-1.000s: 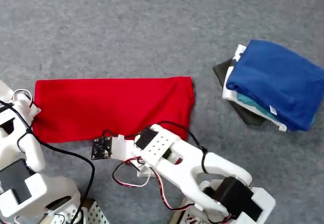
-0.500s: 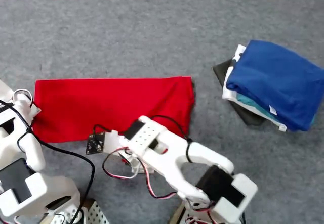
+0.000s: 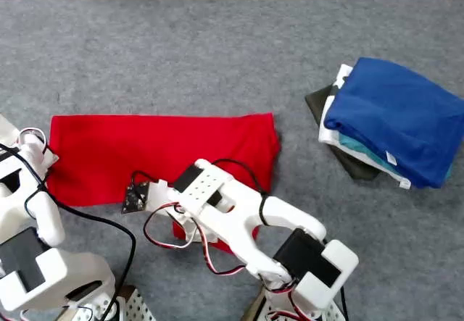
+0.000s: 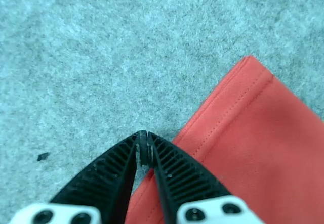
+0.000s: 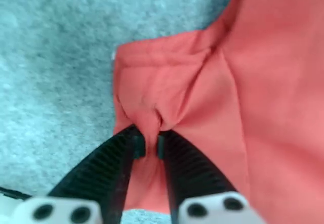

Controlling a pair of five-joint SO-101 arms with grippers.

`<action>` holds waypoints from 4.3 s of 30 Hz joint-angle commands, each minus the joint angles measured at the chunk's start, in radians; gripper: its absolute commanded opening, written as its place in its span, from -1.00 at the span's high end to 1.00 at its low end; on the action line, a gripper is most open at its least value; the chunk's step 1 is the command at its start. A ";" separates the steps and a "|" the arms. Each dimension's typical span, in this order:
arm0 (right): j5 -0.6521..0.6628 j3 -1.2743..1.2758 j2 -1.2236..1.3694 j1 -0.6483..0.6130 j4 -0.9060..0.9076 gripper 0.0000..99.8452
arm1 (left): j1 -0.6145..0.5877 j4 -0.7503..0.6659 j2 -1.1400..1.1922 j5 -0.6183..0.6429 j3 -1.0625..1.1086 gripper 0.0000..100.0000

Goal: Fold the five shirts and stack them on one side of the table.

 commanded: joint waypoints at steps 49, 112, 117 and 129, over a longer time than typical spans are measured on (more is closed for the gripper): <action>0.302 -1.397 0.608 0.348 0.572 0.09 | 0.000 -0.012 -0.007 0.005 -0.044 0.96; 0.255 -1.402 0.476 0.400 0.571 0.85 | 0.000 -0.012 -0.007 0.006 -0.044 0.96; 0.186 -1.535 0.472 0.354 0.649 0.84 | 0.000 -0.014 -0.007 0.008 -0.044 0.96; -0.078 -1.601 0.346 0.318 0.643 0.76 | -0.006 -0.014 -0.015 0.009 -0.044 0.96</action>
